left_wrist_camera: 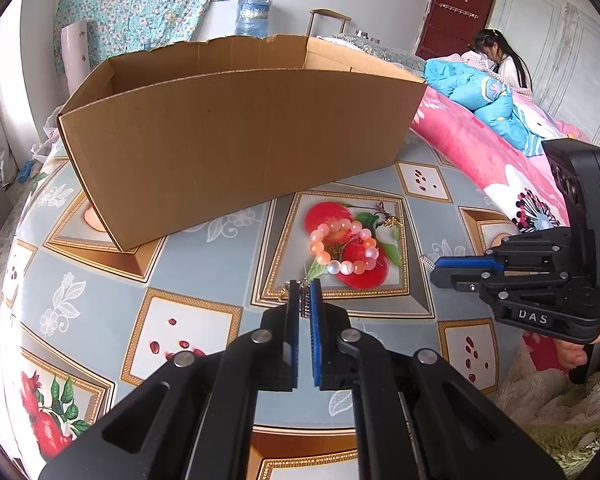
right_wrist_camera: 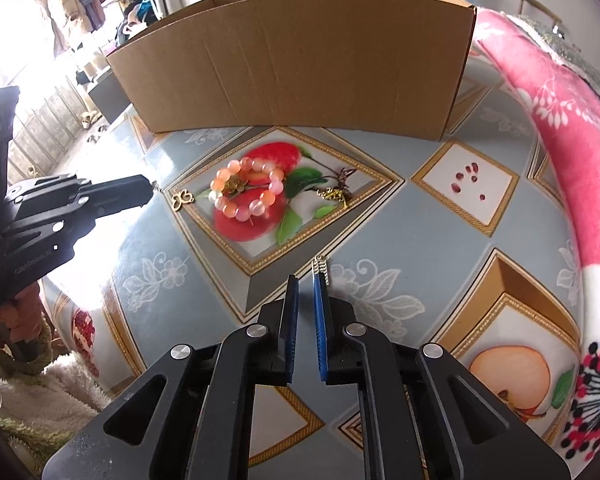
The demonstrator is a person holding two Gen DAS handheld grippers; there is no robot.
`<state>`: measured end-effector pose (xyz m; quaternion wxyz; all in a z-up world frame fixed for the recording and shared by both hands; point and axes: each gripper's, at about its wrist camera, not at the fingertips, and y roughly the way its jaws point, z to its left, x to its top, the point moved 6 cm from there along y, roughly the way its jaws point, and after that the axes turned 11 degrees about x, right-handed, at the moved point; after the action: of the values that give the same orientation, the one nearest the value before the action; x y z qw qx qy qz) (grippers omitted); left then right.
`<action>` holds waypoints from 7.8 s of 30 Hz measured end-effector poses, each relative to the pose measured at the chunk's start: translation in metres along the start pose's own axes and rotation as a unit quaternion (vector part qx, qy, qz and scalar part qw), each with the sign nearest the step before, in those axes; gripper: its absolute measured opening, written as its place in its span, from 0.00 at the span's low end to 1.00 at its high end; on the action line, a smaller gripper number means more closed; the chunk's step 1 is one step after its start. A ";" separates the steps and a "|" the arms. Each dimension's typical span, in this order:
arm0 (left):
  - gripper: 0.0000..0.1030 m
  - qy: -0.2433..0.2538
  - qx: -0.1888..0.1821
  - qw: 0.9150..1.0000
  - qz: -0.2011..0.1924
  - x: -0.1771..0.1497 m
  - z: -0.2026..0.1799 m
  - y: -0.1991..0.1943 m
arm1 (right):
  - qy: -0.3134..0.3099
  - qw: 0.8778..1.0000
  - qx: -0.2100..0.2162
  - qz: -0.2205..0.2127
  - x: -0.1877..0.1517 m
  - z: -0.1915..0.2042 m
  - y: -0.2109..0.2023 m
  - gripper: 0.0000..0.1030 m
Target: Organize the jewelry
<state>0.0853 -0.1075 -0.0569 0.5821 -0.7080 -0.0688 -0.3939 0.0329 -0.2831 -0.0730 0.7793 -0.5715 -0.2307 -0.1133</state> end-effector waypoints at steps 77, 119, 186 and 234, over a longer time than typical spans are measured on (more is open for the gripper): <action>0.04 -0.066 -0.133 0.987 0.059 0.206 0.036 0.048 | 0.033 0.979 0.196 -0.035 0.262 -0.021 0.009 0.00; 0.85 -0.114 -0.146 0.983 -0.008 0.150 0.066 -0.076 | 0.036 0.963 0.190 -0.188 0.202 -0.021 -0.132 0.64; 0.84 0.012 0.090 0.996 0.004 -0.016 -0.001 0.022 | 0.087 0.996 0.017 -0.006 0.042 -0.022 -0.015 0.00; 0.01 0.098 -0.050 0.989 -0.098 0.093 -0.081 -0.032 | 0.079 0.982 0.073 -0.157 0.087 -0.037 -0.080 0.00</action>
<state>0.0914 -0.2023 0.0282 0.5085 -0.6839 -0.0612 -0.5196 0.0818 -0.3361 0.0281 0.8072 -0.4588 -0.2629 -0.2621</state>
